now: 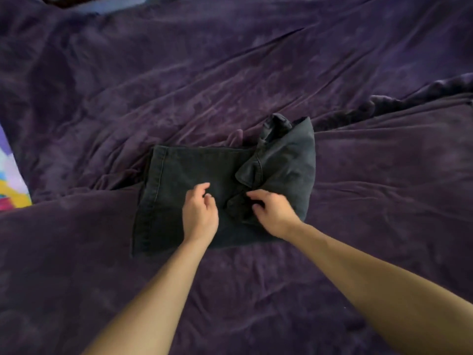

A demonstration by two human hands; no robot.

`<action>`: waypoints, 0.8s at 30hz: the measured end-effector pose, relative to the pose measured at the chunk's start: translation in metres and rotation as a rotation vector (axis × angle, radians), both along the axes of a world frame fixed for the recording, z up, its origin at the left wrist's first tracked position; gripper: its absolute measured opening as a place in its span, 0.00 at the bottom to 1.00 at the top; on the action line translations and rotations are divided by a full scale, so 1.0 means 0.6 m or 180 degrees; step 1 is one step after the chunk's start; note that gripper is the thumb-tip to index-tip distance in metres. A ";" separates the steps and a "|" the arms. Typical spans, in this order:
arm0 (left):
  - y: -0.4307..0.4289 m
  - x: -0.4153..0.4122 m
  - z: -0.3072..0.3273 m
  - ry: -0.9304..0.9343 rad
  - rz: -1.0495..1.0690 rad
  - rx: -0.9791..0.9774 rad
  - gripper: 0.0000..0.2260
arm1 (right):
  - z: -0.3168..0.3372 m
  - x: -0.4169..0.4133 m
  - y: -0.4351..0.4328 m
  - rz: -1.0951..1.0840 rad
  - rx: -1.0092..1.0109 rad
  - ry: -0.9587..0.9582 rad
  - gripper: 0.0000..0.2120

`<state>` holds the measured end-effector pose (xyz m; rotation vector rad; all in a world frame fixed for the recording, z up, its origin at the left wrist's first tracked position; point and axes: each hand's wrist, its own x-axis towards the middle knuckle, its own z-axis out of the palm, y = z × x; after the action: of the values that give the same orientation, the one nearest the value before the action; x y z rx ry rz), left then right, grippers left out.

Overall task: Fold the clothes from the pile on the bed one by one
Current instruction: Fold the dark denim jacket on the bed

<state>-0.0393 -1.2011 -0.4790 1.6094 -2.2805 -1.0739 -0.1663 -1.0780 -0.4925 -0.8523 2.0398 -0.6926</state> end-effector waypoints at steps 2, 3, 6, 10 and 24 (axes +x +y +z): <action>0.016 -0.030 -0.002 -0.0006 -0.0191 0.0154 0.14 | 0.006 -0.029 0.049 -0.0734 -0.0490 0.0838 0.16; 0.022 -0.043 -0.006 -0.0082 -0.0290 0.0236 0.14 | 0.008 -0.047 0.074 -0.0960 -0.0524 0.1218 0.16; 0.042 -0.067 -0.019 -0.0257 -0.0822 -0.0285 0.17 | 0.000 -0.095 0.125 -0.1327 0.0284 0.1191 0.31; 0.077 -0.107 -0.036 -0.0395 -0.1893 -0.0378 0.21 | -0.048 -0.146 0.135 -0.1929 0.0973 0.0002 0.41; 0.103 -0.139 -0.086 -0.0876 -0.2559 0.0096 0.23 | -0.061 -0.282 0.305 -0.3693 -0.0090 -0.2188 0.16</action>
<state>-0.1230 -1.1394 -0.5304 0.8594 -3.2303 -1.0514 -0.3357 -0.8949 -0.5294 0.6319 1.7057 -1.3721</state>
